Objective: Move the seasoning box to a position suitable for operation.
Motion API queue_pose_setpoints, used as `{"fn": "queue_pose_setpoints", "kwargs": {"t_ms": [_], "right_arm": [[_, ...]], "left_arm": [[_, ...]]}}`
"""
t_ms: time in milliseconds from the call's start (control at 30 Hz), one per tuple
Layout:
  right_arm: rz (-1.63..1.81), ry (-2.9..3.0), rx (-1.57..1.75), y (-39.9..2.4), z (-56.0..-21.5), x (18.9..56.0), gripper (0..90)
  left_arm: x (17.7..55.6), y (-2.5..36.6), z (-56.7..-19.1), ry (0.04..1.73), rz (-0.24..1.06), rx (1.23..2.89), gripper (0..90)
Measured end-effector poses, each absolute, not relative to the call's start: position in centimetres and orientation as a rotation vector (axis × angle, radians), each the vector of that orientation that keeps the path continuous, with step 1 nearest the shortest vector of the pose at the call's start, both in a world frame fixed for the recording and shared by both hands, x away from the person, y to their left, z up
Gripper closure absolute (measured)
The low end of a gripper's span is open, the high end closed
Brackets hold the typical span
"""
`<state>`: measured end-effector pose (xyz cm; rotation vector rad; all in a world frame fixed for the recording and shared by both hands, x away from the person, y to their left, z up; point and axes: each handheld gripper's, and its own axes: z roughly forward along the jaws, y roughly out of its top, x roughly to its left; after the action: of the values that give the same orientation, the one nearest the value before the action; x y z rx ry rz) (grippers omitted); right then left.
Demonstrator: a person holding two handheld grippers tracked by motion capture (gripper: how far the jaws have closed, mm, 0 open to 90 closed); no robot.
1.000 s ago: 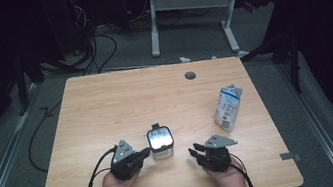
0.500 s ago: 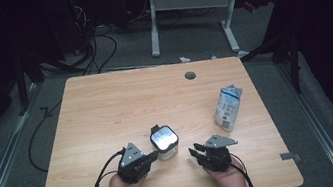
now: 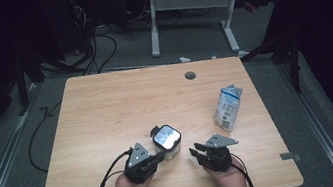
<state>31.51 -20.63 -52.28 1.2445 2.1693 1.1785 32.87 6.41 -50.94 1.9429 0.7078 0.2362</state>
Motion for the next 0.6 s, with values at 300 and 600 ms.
{"fn": "queue_pose_setpoints", "kwargs": {"t_ms": [300, 600], "right_arm": [[1.176, 2.171, 1.244, -20.8, -52.3, 31.5, 66.8], [1.185, 2.156, 1.25, -20.7, -52.2, 31.7, 67.5]], "left_arm": [[32.6, 7.4, -50.6, 0.684, 0.259, 1.944, 82.4], [34.5, 10.8, -48.7, 0.777, 0.321, 1.888, 81.2]]}}
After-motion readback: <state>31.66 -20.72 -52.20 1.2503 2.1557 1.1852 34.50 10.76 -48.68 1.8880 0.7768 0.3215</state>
